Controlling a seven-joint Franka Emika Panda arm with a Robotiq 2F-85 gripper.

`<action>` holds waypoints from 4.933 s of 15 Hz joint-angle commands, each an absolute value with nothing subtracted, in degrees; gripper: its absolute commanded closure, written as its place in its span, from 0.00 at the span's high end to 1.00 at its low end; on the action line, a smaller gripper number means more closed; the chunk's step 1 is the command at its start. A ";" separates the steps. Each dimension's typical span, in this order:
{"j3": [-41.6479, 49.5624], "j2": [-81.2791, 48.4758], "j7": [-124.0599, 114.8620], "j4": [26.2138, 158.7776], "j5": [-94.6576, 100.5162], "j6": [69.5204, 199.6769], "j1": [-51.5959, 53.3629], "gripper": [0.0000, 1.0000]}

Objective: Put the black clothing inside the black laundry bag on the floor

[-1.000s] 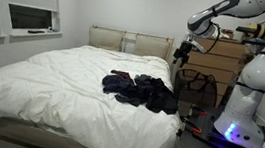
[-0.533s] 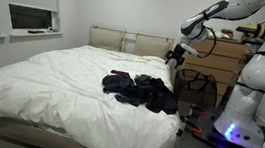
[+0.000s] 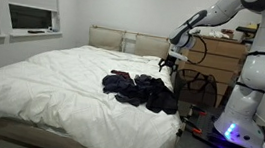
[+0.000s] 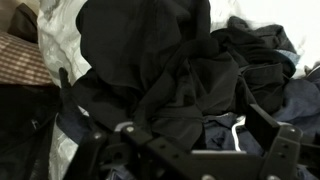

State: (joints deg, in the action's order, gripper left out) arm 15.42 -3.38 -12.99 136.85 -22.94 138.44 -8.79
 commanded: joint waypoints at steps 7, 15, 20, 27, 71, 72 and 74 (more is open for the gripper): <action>13.37 -19.38 -21.80 128.21 -25.86 139.70 -11.19 1.00; 12.02 -24.40 -21.14 126.31 -27.29 142.66 -12.66 1.00; 11.74 -25.66 -21.28 125.82 -27.23 142.85 -13.01 1.00; 11.55 -25.83 -20.70 125.89 -27.16 143.56 -13.27 0.58; 11.50 15.89 -48.27 126.20 8.44 153.80 -25.71 0.01; 12.13 16.43 -47.29 125.48 6.00 151.83 -24.88 0.01; 13.79 17.28 -43.20 123.62 -0.65 147.29 -22.13 0.01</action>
